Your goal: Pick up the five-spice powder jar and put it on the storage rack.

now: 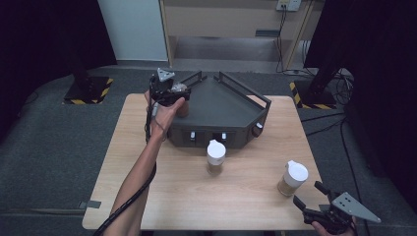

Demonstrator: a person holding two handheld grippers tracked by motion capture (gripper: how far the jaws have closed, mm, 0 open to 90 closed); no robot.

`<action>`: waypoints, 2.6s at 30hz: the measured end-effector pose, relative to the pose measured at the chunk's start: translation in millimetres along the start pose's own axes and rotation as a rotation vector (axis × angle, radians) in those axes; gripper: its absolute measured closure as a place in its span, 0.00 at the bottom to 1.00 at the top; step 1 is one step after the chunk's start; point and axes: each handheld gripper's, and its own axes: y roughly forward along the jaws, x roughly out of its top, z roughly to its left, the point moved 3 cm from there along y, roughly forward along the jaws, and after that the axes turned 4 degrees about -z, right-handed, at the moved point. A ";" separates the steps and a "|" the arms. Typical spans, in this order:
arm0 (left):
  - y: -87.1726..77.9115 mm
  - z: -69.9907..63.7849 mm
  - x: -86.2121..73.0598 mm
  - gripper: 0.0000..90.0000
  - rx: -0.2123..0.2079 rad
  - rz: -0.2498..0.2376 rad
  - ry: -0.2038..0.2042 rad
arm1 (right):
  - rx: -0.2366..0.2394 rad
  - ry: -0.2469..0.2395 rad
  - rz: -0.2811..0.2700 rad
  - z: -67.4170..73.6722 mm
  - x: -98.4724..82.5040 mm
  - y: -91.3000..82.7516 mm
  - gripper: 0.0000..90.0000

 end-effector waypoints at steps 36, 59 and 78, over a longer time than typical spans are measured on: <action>-122.4 31.6 -20.9 0.03 -0.172 -0.134 0.052 | 0.006 -0.010 0.006 1.5 1.1 1.2 0.06; -198.6 43.5 -110.9 0.03 -0.276 -0.207 0.054 | 0.004 -0.016 0.009 2.6 1.7 1.5 0.06; -223.7 55.5 -206.3 0.02 -0.312 -0.210 0.000 | 0.002 -0.017 0.012 3.2 2.0 1.9 0.06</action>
